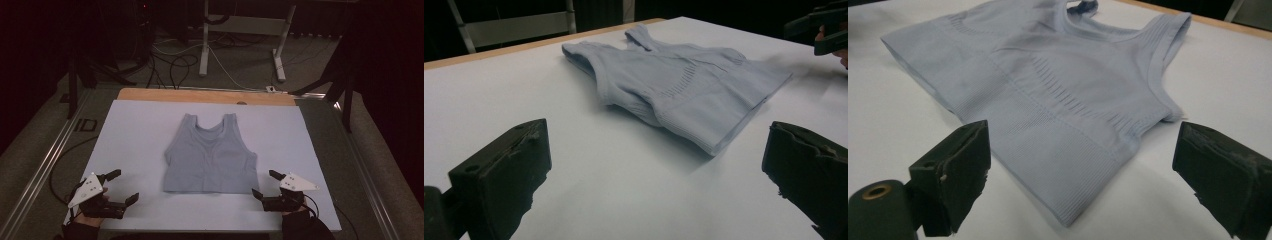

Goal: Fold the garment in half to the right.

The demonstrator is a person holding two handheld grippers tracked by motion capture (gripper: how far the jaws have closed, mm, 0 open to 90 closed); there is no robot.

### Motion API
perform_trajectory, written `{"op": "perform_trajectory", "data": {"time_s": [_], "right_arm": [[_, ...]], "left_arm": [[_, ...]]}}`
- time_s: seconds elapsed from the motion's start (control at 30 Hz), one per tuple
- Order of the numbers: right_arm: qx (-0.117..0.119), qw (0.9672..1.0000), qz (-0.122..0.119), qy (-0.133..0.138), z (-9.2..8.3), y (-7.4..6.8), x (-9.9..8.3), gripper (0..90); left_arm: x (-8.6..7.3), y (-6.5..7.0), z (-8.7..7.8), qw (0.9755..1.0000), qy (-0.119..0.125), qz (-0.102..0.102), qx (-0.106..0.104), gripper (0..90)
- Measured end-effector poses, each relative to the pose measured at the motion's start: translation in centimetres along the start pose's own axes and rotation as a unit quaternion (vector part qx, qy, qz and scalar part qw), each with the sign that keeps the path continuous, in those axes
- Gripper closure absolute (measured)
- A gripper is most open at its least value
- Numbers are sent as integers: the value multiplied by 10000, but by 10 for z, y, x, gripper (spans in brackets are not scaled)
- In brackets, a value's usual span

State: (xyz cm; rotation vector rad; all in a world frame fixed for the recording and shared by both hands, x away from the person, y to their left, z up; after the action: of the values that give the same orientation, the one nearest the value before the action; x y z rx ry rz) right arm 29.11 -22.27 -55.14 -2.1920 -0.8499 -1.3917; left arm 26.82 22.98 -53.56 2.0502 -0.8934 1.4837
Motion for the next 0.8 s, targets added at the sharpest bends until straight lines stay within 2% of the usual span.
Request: {"op": "perform_trajectory", "data": {"time_s": [0.17,0.37,0.57,0.8], "right_arm": [[15,10000,-10,-2,-4,0,2,84],[169,9998,-13,-88,-2,-4,2,84],[284,9995,109,-81,1,-7,1,84],[193,9998,71,25,-1,-8,7,85]], "left_arm": [[-1,-1,1,10000,-25,-25,-13,2],[0,-1,1,10000,-16,-68,-11,2],[1,1,2,10000,-44,-44,-62,2],[6,6,3,9998,-55,-43,-172,2]]}}
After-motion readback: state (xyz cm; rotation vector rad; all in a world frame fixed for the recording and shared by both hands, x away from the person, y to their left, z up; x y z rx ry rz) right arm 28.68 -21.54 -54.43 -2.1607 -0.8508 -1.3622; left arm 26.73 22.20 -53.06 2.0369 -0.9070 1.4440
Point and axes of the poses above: each handheld gripper's, and its own axes: z roughly forward along the jaws, x roughly out of its top, y roughly to its right, the point moved 7 cm from there along z, roughly forward along the jaws, and after that the axes turned 2 degrees about z, right-handed, at the moved point
